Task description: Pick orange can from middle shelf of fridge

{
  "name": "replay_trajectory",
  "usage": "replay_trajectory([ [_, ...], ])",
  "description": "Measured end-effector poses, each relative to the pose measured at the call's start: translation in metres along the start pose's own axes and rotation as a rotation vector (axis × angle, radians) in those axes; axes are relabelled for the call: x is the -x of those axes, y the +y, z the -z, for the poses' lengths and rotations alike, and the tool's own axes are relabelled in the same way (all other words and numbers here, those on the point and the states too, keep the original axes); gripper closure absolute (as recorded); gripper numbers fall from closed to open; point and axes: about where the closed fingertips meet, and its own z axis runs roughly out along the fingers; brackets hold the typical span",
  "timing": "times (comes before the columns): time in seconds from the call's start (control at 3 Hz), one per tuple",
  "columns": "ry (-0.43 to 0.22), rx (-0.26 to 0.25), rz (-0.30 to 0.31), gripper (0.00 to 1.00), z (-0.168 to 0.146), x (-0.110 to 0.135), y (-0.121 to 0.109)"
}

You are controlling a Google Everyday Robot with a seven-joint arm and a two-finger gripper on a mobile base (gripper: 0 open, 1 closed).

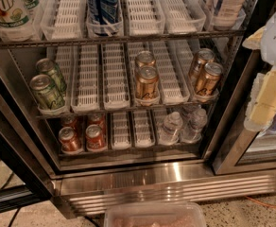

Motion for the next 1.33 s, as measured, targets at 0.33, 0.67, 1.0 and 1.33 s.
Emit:
replay_trajectory([
  [0.33, 0.000, 0.000, 0.000, 0.00, 0.0000, 0.0000, 0.0000],
  [0.67, -0.052, 0.015, -0.022, 0.00, 0.0029, -0.0014, -0.0024],
  [1.0, -0.121, 0.045, -0.061, 0.00, 0.0036, -0.0050, -0.0061],
  [1.33, -0.121, 0.045, -0.061, 0.00, 0.0035, -0.0050, -0.0061],
])
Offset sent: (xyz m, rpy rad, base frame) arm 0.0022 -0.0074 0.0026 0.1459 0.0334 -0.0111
